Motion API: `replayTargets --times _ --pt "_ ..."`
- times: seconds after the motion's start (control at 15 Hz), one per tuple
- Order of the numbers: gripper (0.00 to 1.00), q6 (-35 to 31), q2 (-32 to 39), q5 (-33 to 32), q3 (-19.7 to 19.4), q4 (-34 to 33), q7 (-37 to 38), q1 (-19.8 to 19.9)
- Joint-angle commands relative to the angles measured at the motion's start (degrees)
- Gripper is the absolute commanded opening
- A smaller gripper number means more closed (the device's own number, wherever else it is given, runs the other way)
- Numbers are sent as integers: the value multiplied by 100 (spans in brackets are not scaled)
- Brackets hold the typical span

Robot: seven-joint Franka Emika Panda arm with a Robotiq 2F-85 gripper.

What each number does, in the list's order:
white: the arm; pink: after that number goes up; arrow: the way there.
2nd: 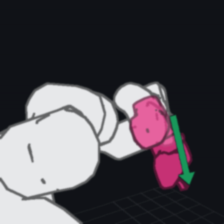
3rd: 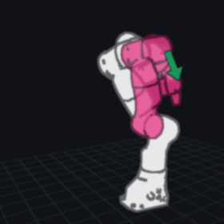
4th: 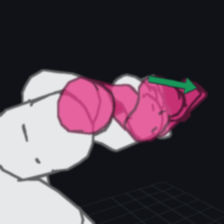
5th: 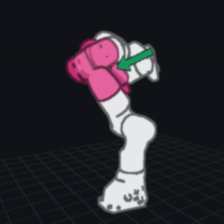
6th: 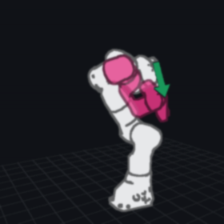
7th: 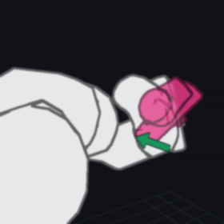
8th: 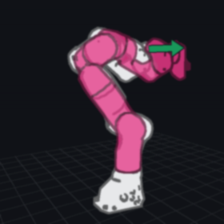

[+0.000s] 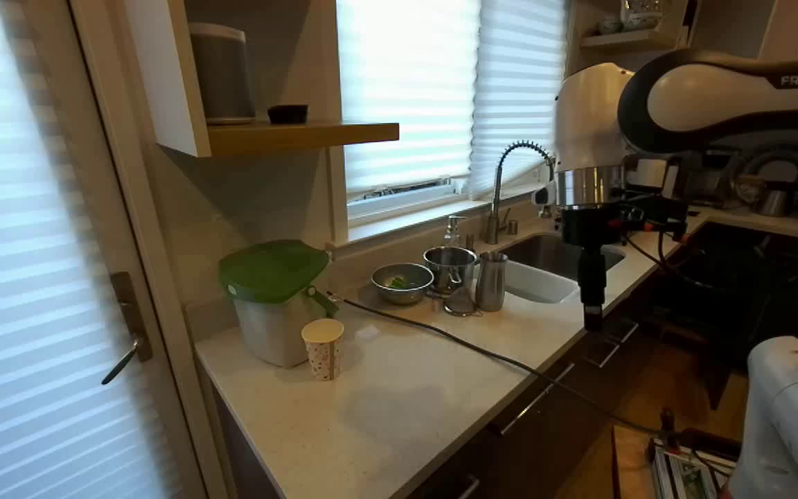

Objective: Pull open the top left cabinet drawer

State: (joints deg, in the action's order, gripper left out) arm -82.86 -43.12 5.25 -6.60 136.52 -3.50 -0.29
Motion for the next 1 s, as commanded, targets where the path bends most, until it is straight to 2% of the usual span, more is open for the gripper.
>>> replayTargets --times 0.0,0.47,0.6,0.93 --pt "100 18 15 41 75 -14 -60 111" --pt "100 18 15 40 75 -14 -60 111" --pt "100 -192 424 5 181 106 -377 -107" --pt "100 -1611 1462 -45 805 560 -1133 -727"
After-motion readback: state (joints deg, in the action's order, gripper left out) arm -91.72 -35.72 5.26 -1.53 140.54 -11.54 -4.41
